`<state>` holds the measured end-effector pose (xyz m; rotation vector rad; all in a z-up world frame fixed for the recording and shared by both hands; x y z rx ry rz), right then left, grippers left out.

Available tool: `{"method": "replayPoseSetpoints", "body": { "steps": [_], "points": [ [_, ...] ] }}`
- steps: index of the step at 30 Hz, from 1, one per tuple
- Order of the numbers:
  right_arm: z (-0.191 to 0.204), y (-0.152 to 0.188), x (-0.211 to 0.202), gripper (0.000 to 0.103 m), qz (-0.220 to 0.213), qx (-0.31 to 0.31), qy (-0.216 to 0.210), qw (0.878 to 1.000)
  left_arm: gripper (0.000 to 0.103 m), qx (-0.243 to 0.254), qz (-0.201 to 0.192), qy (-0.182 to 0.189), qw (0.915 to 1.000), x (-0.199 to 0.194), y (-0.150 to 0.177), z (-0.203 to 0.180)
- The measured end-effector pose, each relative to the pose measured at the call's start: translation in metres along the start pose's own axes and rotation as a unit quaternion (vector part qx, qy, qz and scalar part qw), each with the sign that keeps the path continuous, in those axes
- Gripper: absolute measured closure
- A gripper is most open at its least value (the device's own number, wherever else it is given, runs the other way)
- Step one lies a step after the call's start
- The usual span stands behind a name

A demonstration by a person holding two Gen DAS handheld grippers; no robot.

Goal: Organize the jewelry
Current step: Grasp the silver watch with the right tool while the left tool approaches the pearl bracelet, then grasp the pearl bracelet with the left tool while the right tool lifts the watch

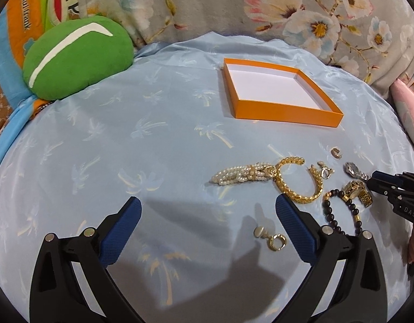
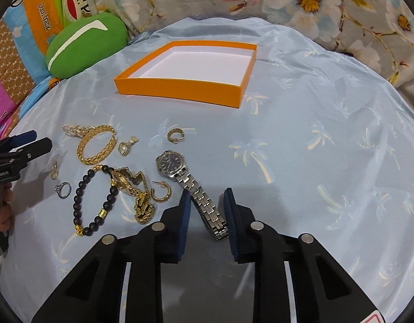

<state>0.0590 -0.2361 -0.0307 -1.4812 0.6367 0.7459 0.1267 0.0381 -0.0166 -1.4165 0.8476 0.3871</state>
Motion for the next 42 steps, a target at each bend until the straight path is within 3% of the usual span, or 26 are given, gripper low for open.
{"method": "replayPoseSetpoints", "body": {
  "steps": [1, 4, 12, 16, 21, 26, 28, 42],
  "points": [
    [0.0, 0.001, -0.001, 0.093, -0.001, 0.006, 0.005, 1.0, 0.005, 0.004, -0.001, -0.001, 1.0, 0.002, -0.003, -0.001],
    [-0.006, 0.006, -0.006, 0.093, -0.004, 0.032, 0.032, 0.999, 0.005, 0.028, 0.001, 0.007, 0.9996, 0.013, -0.011, -0.008],
    [-0.014, 0.013, -0.01, 0.093, -0.005, 0.067, 0.021, 0.998, 0.008, 0.075, 0.026, 0.041, 0.9961, 0.038, -0.027, -0.02],
    [-0.015, 0.015, -0.01, 0.093, -0.005, 0.073, 0.016, 0.997, 0.029, 0.086, 0.053, 0.066, 0.9927, 0.047, -0.026, -0.018],
    [-0.016, 0.014, -0.01, 0.093, -0.005, 0.073, 0.017, 0.997, 0.047, 0.118, 0.047, 0.061, 0.99, 0.044, -0.021, -0.028],
    [-0.015, 0.014, -0.01, 0.093, -0.005, 0.071, 0.023, 0.997, 0.084, 0.092, 0.043, 0.058, 0.9931, 0.039, -0.019, -0.022],
    [-0.015, 0.013, -0.01, 0.093, -0.004, 0.07, 0.025, 0.997, 0.09, 0.084, 0.043, 0.061, 0.9937, 0.036, -0.017, -0.021],
    [-0.008, 0.011, -0.02, 0.092, -0.032, 0.096, 0.027, 0.995, 0.091, 0.038, 0.015, 0.054, 0.9977, 0.005, -0.007, -0.028]
  ]
}}
Point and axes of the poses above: each gripper's, at about its wrist camera, not at the fingertips, and x roughly the way its jaws point, z to its left, y to its underside, the point moved 2 cm from there along x, roughly the way its jaws point, and after that the axes turned 2 degrees about -x, right-handed, at the moved point
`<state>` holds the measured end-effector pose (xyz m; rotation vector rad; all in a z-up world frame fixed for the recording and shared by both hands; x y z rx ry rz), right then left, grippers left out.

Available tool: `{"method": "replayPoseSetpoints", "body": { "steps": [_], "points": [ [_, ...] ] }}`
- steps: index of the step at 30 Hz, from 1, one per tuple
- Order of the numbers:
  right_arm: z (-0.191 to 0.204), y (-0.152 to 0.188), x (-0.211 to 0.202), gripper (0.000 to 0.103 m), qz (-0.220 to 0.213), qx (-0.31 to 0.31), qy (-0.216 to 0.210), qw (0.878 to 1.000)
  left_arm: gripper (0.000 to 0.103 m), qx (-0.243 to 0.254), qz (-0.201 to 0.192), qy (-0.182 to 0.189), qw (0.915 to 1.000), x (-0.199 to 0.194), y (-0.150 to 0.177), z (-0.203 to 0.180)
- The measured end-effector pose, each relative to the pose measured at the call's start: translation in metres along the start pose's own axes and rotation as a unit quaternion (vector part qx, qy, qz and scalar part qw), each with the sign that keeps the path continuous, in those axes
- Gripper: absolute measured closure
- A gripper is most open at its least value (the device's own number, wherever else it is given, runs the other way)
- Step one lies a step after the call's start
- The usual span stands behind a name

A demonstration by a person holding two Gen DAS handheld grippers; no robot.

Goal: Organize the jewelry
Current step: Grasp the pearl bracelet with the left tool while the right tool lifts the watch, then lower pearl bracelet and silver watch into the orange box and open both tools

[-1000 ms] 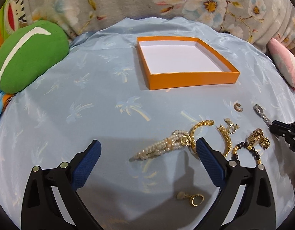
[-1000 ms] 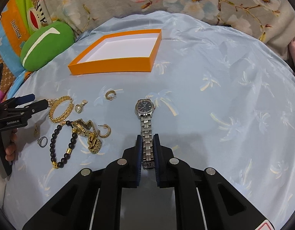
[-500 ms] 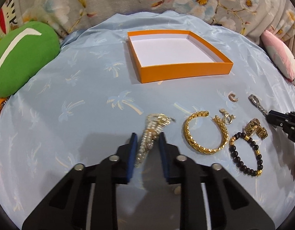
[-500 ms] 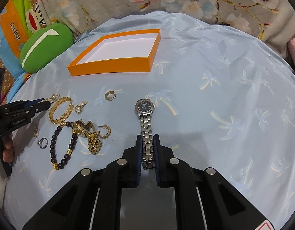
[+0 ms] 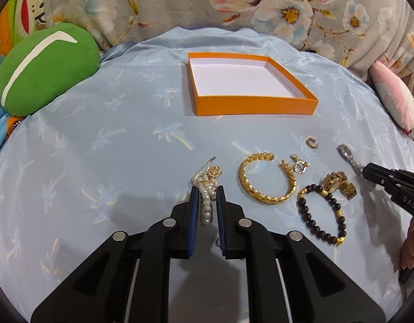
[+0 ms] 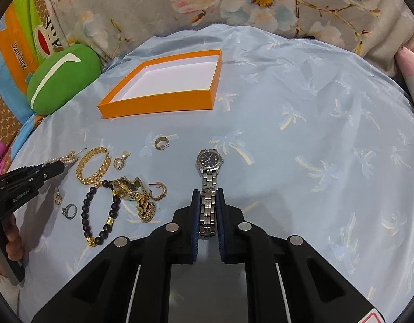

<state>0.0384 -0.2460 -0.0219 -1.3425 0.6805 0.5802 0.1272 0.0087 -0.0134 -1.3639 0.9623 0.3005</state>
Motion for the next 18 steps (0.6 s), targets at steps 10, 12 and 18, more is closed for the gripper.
{"method": "replayPoseSetpoints", "body": {
  "steps": [10, 12, 18],
  "points": [
    [-0.001, -0.058, -0.014, 0.093, -0.044, 0.02, -0.014, 0.999, 0.091, 0.0, -0.041, 0.015, 0.999, -0.022, -0.053, -0.014],
    [0.0, -0.079, -0.015, 0.093, -0.056, 0.017, -0.015, 0.998, 0.091, 0.002, -0.047, 0.017, 0.9987, -0.018, -0.071, -0.018],
    [0.011, -0.145, 0.006, 0.094, -0.075, -0.007, -0.012, 0.997, 0.091, -0.004, -0.055, 0.015, 0.9983, 0.011, -0.126, -0.023]
  ]
}}
Point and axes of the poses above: each gripper's, at about its wrist camera, not at the fingertips, and x roughly the way its jaws point, z to its left, y to its underside, the point moved 2 cm from there along x, roughly the way its jaws point, and after that the axes turned 2 degrees about -x, right-handed, at the moved point
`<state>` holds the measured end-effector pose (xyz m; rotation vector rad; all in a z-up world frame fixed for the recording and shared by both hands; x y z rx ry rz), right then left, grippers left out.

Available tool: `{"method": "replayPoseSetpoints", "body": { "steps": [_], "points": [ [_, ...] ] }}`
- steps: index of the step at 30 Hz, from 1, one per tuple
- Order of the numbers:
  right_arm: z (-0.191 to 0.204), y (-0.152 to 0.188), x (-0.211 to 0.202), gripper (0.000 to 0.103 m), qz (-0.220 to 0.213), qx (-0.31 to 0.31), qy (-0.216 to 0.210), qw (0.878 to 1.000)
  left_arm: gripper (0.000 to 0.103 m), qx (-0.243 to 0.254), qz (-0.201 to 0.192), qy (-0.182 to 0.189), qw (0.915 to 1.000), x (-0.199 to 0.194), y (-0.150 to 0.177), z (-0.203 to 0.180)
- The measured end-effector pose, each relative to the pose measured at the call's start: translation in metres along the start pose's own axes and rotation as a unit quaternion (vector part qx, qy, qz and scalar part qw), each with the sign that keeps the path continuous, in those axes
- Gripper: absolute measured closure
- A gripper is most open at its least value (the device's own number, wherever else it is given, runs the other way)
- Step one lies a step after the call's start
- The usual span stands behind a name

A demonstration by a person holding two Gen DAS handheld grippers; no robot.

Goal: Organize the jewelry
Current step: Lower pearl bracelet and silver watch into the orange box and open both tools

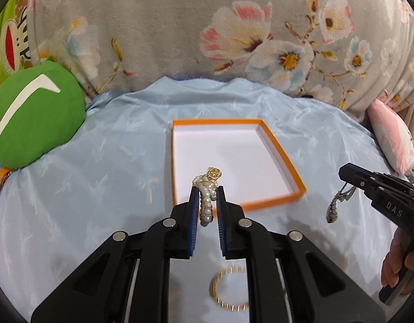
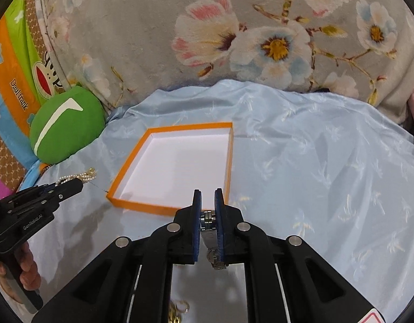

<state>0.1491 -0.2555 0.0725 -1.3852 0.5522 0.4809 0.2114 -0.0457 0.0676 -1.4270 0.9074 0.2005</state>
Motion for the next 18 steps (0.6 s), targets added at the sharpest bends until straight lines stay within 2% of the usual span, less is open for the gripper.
{"method": "replayPoseSetpoints", "body": {
  "steps": [6, 10, 14, 18],
  "points": [
    [0.009, -0.066, 0.04, 0.094, -0.031, -0.005, -0.008, 0.999, 0.091, -0.005, -0.01, -0.006, 0.9999, 0.045, -0.053, 0.0],
    [0.008, -0.095, 0.075, 0.094, -0.04, 0.014, -0.026, 0.999, 0.091, -0.012, 0.0, 0.003, 0.9999, 0.087, -0.081, 0.0],
    [0.008, -0.101, 0.115, 0.094, -0.035, 0.021, -0.031, 0.999, 0.091, -0.018, 0.019, -0.004, 0.9996, 0.128, -0.092, 0.0],
    [0.004, -0.093, 0.147, 0.094, -0.015, 0.015, -0.019, 1.0, 0.091, -0.024, 0.037, -0.018, 0.9989, 0.163, -0.09, 0.005]
  ]
}}
Point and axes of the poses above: each gripper's, at about its wrist camera, not at the fingertips, and x roughly the way its jaws point, z to its left, y to its underside, the point moved 2 cm from there along x, roughly the way its jaws point, and after that the axes turned 2 degrees about -x, right-handed, at the moved point
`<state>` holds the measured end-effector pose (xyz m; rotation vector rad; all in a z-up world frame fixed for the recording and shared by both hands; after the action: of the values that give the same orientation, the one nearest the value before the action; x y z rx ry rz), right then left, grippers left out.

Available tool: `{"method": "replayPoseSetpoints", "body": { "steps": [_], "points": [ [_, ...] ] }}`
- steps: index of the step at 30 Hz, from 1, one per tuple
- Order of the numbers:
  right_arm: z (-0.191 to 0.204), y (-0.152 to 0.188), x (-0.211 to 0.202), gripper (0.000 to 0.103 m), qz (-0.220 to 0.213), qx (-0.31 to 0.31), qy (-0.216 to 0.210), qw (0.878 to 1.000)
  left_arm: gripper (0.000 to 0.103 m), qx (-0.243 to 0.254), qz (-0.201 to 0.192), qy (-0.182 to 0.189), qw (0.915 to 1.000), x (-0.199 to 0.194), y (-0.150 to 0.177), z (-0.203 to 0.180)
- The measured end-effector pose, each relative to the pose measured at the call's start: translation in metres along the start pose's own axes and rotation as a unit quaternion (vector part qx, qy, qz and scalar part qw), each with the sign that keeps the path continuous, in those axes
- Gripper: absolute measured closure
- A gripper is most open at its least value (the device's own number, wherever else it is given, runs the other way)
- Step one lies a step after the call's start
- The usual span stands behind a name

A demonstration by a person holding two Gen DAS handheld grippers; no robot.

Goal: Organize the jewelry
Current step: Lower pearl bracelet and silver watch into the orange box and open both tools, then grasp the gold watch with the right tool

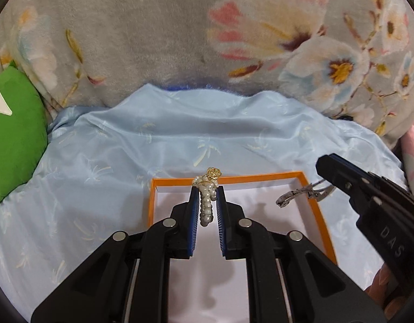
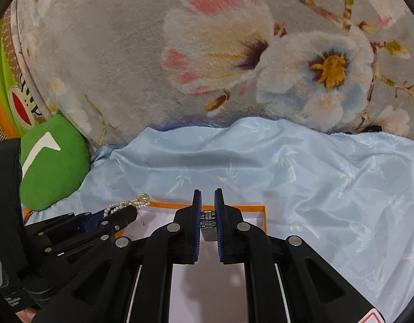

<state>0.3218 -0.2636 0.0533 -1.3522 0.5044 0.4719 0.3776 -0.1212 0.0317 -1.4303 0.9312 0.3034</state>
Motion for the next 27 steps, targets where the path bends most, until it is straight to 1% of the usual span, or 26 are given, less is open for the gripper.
{"method": "replayPoseSetpoints", "body": {
  "steps": [4, 6, 7, 9, 10, 11, 13, 15, 18, 19, 20, 24, 27],
  "points": [
    [-0.011, 0.026, 0.018, 0.094, 0.039, -0.002, 0.012, 0.999, 0.09, -0.008, 0.033, 0.005, 0.9994, 0.02, 0.012, 0.007],
    [-0.016, 0.039, 0.021, 0.094, 0.056, 0.001, 0.015, 0.998, 0.09, -0.007, 0.04, 0.003, 0.9992, 0.023, 0.018, 0.008],
    [-0.017, 0.044, 0.021, 0.093, 0.063, 0.002, 0.015, 0.998, 0.088, -0.007, 0.043, 0.003, 0.9991, 0.023, 0.021, 0.009],
    [-0.021, 0.054, 0.023, 0.093, 0.082, 0.003, 0.014, 0.997, 0.068, -0.01, 0.048, 0.003, 0.9988, 0.022, 0.025, 0.01],
    [-0.021, 0.058, 0.022, 0.093, 0.086, 0.001, 0.013, 0.996, 0.048, -0.015, 0.043, 0.004, 0.999, 0.02, 0.027, 0.012],
    [-0.021, 0.062, 0.02, 0.093, 0.089, -0.001, 0.014, 0.996, 0.039, -0.019, 0.034, 0.004, 0.9992, 0.017, 0.029, 0.013],
    [-0.019, 0.069, 0.017, 0.093, 0.098, -0.005, 0.011, 0.995, 0.035, -0.021, 0.029, 0.007, 0.9993, 0.013, 0.033, 0.015],
    [-0.018, 0.074, 0.013, 0.092, 0.101, -0.011, 0.013, 0.995, 0.033, -0.021, 0.032, 0.007, 0.9992, 0.01, 0.037, 0.016],
    [-0.017, 0.08, -0.002, 0.09, 0.089, -0.016, 0.014, 0.996, 0.033, -0.019, 0.018, 0.011, 0.9996, -0.006, 0.043, 0.019],
    [-0.018, 0.081, -0.009, 0.088, 0.084, -0.015, 0.013, 0.996, 0.033, -0.022, 0.013, 0.009, 0.9996, -0.012, 0.044, 0.021],
    [-0.017, 0.081, -0.018, 0.085, 0.077, -0.014, 0.011, 0.997, 0.033, -0.024, 0.006, 0.002, 0.9997, -0.02, 0.046, 0.023],
    [-0.013, 0.088, -0.062, 0.082, 0.053, -0.019, 0.004, 0.998, 0.033, -0.033, -0.018, -0.004, 0.9993, -0.058, 0.06, 0.035],
    [-0.008, 0.105, -0.097, 0.078, 0.043, -0.02, -0.004, 0.999, 0.033, -0.046, -0.027, -0.005, 0.9986, -0.089, 0.078, 0.045]
  ]
}}
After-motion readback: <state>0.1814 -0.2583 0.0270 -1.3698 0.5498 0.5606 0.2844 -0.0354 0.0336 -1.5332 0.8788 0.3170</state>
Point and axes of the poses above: each gripper's, at about its wrist camera, not at the fingertips, and x roughly the way its jaws point, z to its left, y to its underside, the point moved 2 cm from there along x, roughly the way its jaws point, and after that the axes turned 2 degrees about -x, right-handed, at the moved point
